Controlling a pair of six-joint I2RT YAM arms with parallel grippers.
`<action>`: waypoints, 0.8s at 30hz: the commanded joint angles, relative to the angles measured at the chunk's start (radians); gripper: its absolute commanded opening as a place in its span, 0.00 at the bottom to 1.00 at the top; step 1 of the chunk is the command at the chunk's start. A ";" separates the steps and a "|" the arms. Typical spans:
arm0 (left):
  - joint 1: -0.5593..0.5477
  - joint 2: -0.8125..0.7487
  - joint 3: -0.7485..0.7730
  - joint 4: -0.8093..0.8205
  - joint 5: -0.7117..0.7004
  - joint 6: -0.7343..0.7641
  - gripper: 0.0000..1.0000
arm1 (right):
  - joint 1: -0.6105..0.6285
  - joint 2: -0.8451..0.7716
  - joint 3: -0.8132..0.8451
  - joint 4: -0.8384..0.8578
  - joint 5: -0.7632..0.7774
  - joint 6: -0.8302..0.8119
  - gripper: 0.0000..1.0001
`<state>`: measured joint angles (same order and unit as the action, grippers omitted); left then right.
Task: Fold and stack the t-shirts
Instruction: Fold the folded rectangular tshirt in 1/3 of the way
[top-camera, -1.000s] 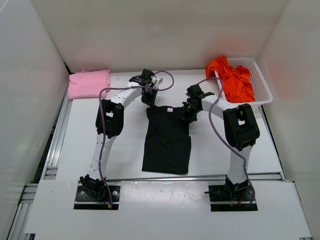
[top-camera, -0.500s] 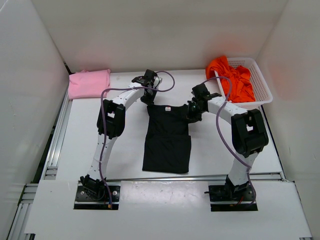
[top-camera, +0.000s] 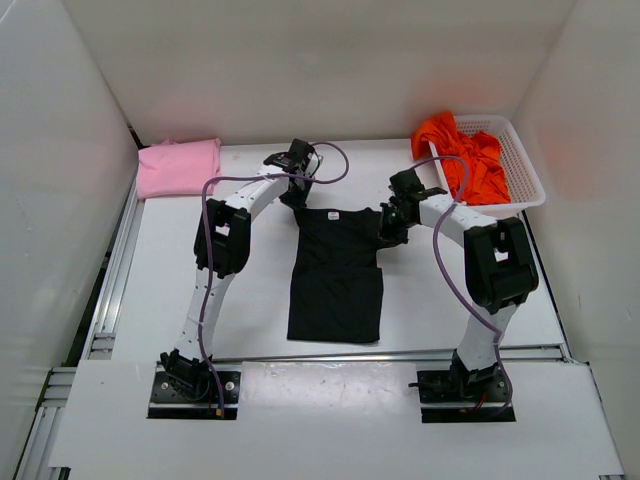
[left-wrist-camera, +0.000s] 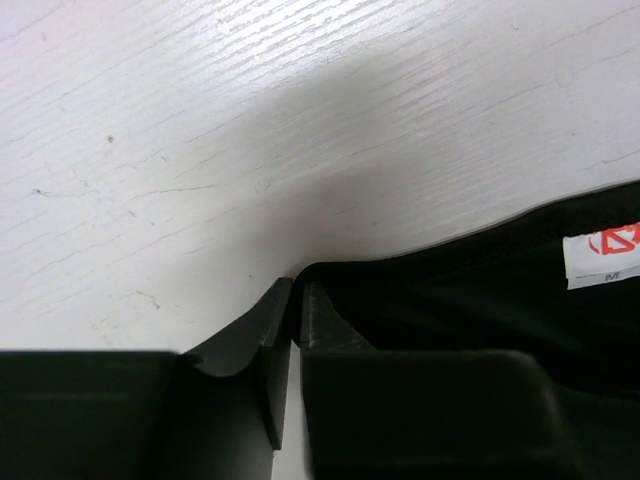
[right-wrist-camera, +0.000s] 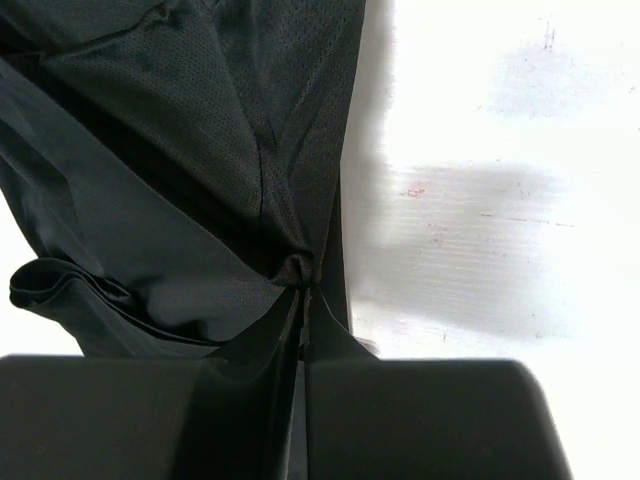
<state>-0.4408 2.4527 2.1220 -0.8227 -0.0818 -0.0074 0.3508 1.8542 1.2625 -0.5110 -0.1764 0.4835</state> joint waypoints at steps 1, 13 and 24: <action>0.005 0.005 -0.010 -0.047 -0.065 0.007 0.22 | -0.009 0.019 0.032 0.016 -0.017 -0.005 0.11; 0.005 -0.129 0.039 -0.036 -0.044 0.007 0.93 | -0.009 0.026 0.135 0.016 -0.042 -0.014 0.48; 0.005 -0.352 -0.149 -0.036 -0.075 0.007 0.97 | -0.039 -0.075 0.081 -0.057 0.011 -0.025 0.57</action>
<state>-0.4316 2.2814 2.0171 -0.8612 -0.1471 0.0010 0.3119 1.8778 1.3605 -0.5358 -0.1699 0.4919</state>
